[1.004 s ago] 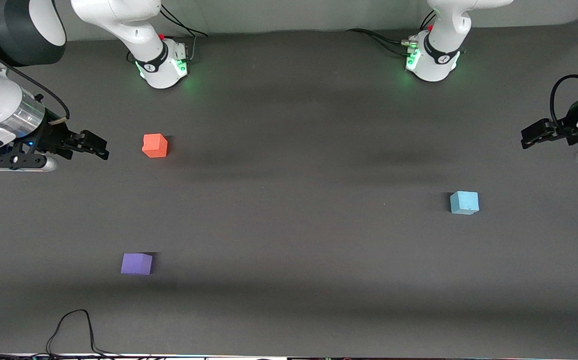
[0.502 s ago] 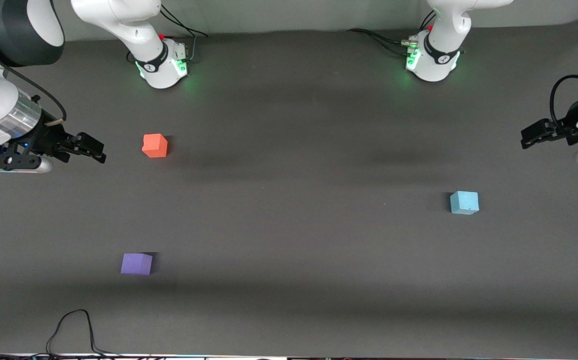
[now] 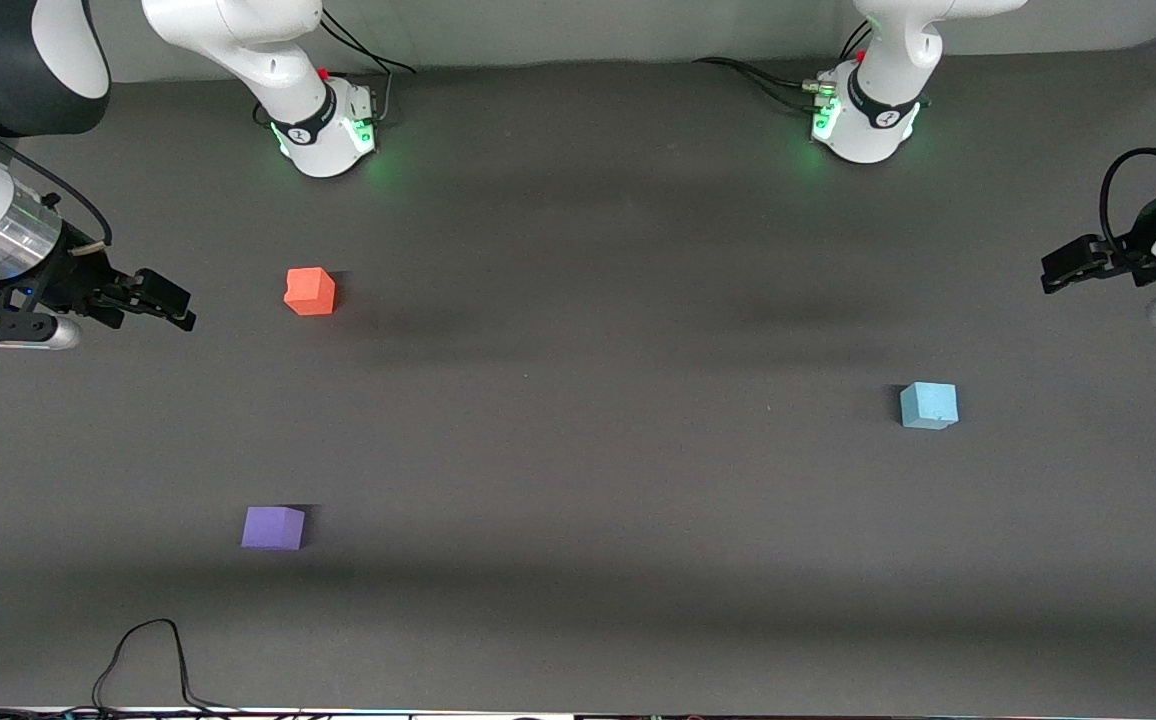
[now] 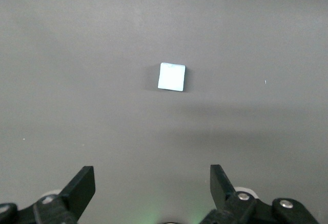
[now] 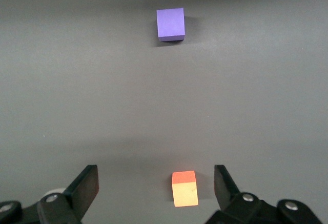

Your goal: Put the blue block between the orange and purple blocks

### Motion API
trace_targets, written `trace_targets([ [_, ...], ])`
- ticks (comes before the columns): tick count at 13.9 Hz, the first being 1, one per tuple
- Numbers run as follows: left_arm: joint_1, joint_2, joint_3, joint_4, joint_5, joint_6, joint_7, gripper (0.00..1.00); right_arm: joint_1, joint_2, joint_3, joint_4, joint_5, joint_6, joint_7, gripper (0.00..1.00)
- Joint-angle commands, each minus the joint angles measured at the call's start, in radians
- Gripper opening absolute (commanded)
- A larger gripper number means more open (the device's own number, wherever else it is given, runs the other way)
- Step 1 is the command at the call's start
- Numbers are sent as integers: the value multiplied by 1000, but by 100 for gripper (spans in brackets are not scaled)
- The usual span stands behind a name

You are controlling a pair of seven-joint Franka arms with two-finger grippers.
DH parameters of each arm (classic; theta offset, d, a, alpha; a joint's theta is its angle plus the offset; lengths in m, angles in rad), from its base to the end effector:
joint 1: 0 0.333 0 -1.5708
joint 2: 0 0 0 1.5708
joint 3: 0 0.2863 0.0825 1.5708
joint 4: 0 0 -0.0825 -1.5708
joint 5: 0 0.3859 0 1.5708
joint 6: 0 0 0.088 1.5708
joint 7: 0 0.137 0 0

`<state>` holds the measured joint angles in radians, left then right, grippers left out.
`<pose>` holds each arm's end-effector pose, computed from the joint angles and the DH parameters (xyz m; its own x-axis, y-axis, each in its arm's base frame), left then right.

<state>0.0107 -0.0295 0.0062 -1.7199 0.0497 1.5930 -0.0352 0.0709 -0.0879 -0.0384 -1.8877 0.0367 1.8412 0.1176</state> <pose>0.5411 0.0159 0.5127 0.9941 0.0508 -0.0955 0.0460 -0.9976 -0.0525 0.5448 0.0213 0.4850 0.9948 -0.0947 0.0362 -0.0931 -0.9947 -0.0437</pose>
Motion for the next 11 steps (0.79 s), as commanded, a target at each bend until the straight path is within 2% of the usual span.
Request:
trace_targets([
  [1, 11, 13, -5, 19, 7, -31, 14, 100, 6, -12, -6, -4, -4, 3, -18, 100],
  [7, 44, 127, 0, 19, 27, 1, 12, 100, 13, -4, 5, 1, -11, 1, -16, 100],
  [11, 44, 224, 0, 4, 45, 99, 12, 100, 21, -15, 8, -1, -8, 3, -15, 100],
])
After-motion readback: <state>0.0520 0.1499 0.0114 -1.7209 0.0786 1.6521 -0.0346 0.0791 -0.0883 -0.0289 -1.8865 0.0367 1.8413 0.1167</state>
